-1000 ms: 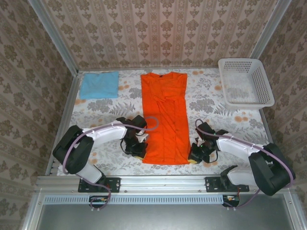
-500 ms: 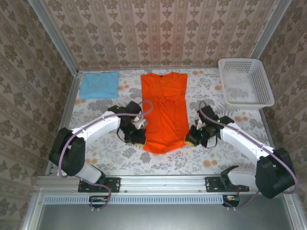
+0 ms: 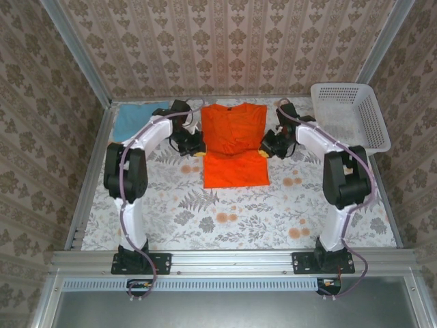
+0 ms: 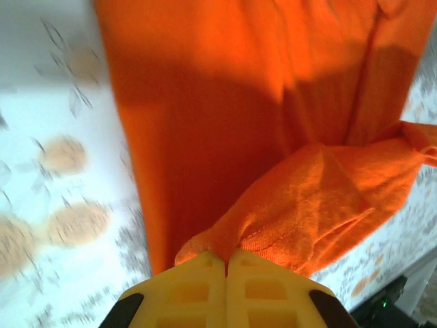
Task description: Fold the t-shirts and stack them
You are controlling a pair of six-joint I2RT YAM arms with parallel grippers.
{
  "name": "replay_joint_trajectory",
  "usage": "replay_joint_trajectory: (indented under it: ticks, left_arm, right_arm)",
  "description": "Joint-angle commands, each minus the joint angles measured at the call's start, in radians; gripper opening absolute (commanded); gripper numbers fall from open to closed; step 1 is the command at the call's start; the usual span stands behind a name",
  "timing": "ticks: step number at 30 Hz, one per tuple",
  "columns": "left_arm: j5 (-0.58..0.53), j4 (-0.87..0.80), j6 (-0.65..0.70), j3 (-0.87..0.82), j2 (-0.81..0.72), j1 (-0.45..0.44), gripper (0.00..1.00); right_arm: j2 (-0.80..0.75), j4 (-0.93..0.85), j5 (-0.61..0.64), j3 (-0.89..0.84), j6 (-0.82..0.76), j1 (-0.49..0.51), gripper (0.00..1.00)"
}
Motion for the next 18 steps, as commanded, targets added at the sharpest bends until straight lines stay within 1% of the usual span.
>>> replay_joint_trajectory:
  ticks: [1,5,10,12,13,14,16,17,18]
  left_arm:
    - [0.011,-0.028,-0.024,0.1,0.075,0.028,0.0]
    - [0.045,-0.049,-0.025,0.203,0.179,0.048,0.0]
    - [0.066,-0.055,-0.031,0.278,0.243,0.071,0.01]
    - [0.075,-0.061,-0.04,0.304,0.265,0.079,0.05]
    - [0.078,-0.066,-0.045,0.316,0.272,0.082,0.09]
    - [0.074,-0.07,-0.05,0.328,0.277,0.085,0.16]
    - [0.051,-0.063,-0.066,0.33,0.26,0.091,0.27]
    - [0.028,-0.062,-0.076,0.325,0.24,0.094,0.35]
    - [0.005,-0.059,-0.08,0.315,0.22,0.096,0.38]
  right_arm:
    - [0.088,-0.092,0.045,0.125,-0.032,-0.015,0.0]
    - [0.183,-0.117,0.032,0.234,-0.027,-0.027,0.01]
    - [0.266,-0.176,0.032,0.348,-0.037,-0.034,0.04]
    - [0.282,-0.181,0.024,0.363,-0.024,-0.041,0.13]
    - [0.287,-0.181,0.017,0.369,-0.017,-0.046,0.21]
    - [0.288,-0.182,0.016,0.373,-0.012,-0.05,0.3]
    - [0.279,-0.185,0.017,0.374,-0.011,-0.061,0.44]
    - [0.265,-0.187,0.022,0.368,-0.011,-0.068,0.5]
    - [0.248,-0.183,0.026,0.356,-0.011,-0.075,0.56]
